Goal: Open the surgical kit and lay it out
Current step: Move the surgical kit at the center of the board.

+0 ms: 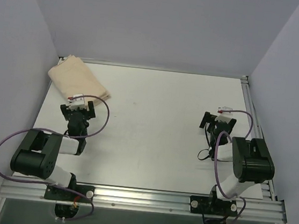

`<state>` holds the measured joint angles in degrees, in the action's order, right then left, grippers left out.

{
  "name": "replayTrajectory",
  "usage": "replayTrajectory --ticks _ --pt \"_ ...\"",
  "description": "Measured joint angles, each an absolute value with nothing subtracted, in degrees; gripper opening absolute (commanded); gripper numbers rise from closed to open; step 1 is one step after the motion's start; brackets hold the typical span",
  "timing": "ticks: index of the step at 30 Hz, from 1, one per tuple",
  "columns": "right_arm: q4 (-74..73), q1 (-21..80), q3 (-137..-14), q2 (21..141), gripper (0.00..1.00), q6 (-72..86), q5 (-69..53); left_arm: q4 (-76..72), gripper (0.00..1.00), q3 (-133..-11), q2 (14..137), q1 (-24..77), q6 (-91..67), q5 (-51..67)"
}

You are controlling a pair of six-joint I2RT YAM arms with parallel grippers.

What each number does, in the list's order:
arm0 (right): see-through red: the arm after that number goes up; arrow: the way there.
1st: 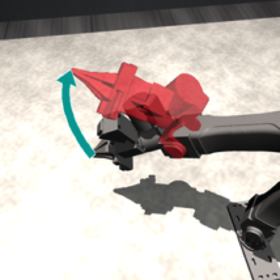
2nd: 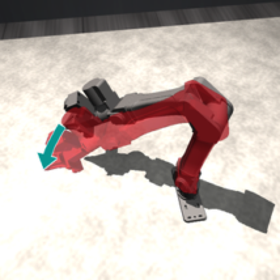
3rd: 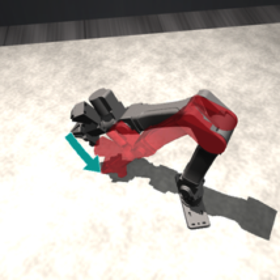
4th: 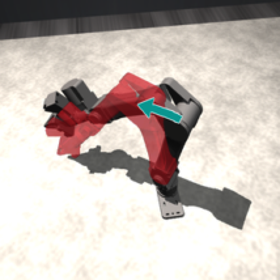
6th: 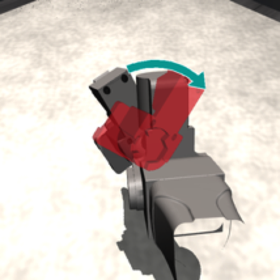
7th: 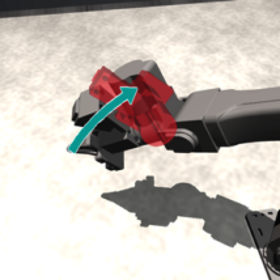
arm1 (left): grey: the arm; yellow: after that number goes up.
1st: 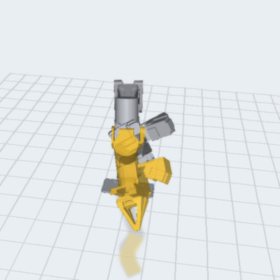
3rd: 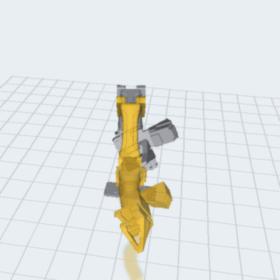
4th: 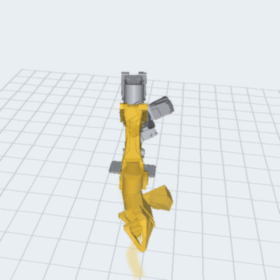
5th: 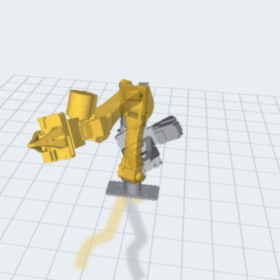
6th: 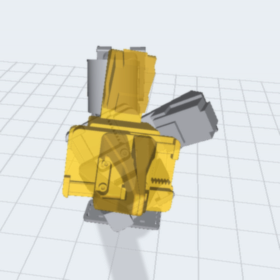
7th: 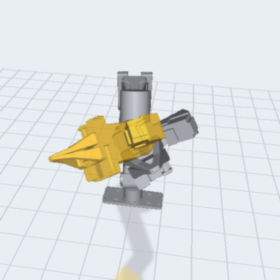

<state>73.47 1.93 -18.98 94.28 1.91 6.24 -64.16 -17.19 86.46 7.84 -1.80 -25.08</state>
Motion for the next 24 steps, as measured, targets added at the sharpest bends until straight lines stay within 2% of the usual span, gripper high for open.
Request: replayTrajectory --ticks 5,10,13,17,20,24 --pt "73.4 2.5 -19.0 93.4 1.0 1.6 11.9 -53.7 0.94 -18.8 74.8 11.7 -2.3 -34.0" --pt "69.9 5.6 -21.3 89.4 1.0 1.4 18.0 -30.8 0.94 -34.0 68.4 11.8 -13.8 -44.4" --pt "63.3 10.4 -25.6 86.5 1.0 1.8 25.7 -16.0 0.94 -43.2 68.3 11.5 -22.7 -46.2" --pt "42.5 16.0 -40.2 85.5 1.0 9.0 31.9 0.8 0.94 -50.2 68.2 9.3 -31.5 -42.3" --pt "32.6 14.9 -50.0 86.2 1.0 13.0 24.5 7.4 0.94 -51.0 67.7 4.9 -32.9 -33.5" --pt "30.7 9.3 -50.6 87.5 1.0 16.3 6.9 12.4 0.94 -51.0 67.8 -2.4 -34.1 -23.2"
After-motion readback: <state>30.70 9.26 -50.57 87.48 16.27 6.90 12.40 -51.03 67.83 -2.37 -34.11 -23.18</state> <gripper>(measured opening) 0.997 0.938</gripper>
